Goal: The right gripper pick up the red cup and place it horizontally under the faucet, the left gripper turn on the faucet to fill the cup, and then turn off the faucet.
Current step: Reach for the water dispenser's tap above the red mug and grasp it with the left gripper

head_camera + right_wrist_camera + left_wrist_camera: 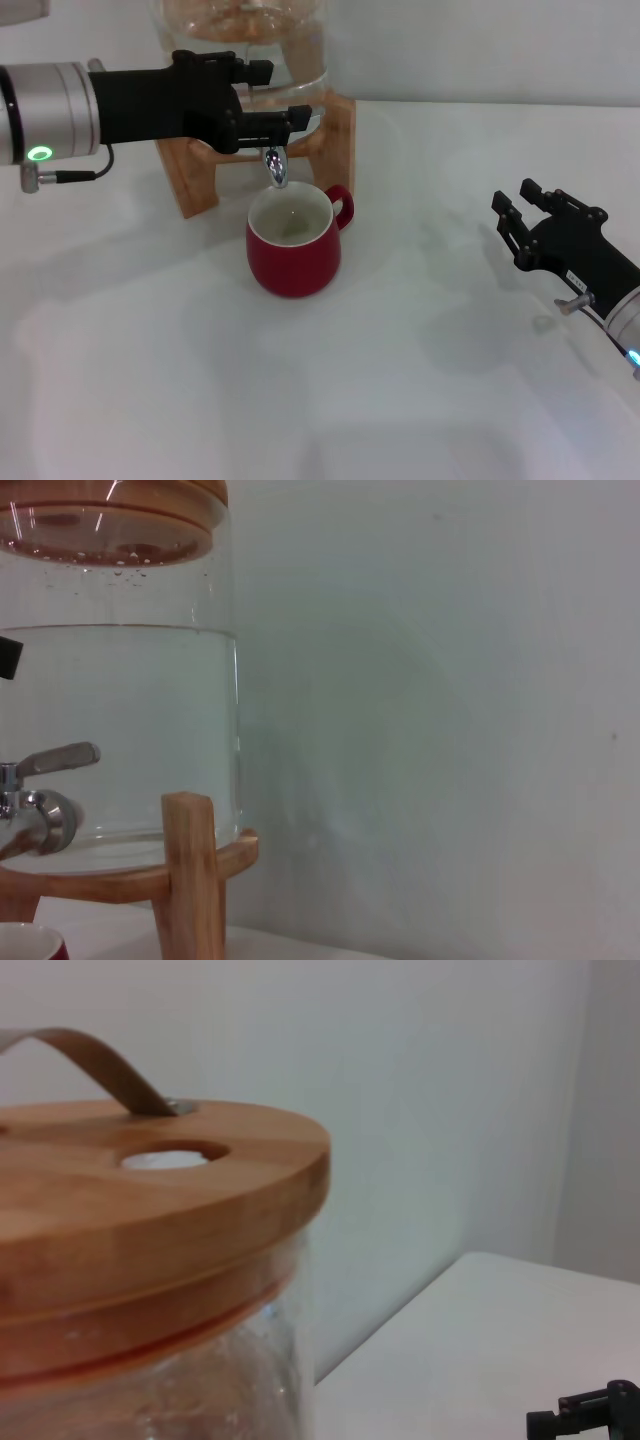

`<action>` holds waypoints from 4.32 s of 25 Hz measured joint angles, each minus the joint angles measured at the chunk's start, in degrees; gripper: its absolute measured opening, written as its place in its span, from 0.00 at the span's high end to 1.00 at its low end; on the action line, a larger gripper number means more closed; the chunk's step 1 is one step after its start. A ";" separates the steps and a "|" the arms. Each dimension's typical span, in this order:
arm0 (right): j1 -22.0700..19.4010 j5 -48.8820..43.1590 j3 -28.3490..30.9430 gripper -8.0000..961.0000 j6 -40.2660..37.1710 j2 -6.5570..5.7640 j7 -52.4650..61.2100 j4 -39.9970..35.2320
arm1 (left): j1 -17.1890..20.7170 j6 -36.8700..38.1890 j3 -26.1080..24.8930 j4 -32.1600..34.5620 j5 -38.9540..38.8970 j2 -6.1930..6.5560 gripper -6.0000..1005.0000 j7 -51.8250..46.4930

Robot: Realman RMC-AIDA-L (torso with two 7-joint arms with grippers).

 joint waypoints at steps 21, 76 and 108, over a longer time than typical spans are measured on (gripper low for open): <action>-0.36 0.13 0.00 0.62 0.13 0.00 0.00 0.29 | -3.46 -0.36 0.27 -0.35 4.23 0.08 0.24 -0.16; -0.71 -0.09 0.00 0.62 -0.09 0.00 0.09 0.47 | -7.30 3.04 4.31 -4.77 6.13 -0.09 0.24 0.35; -0.58 0.05 0.00 0.62 -0.09 0.00 0.09 0.46 | -8.78 5.88 4.85 -7.25 8.50 -0.24 0.24 0.45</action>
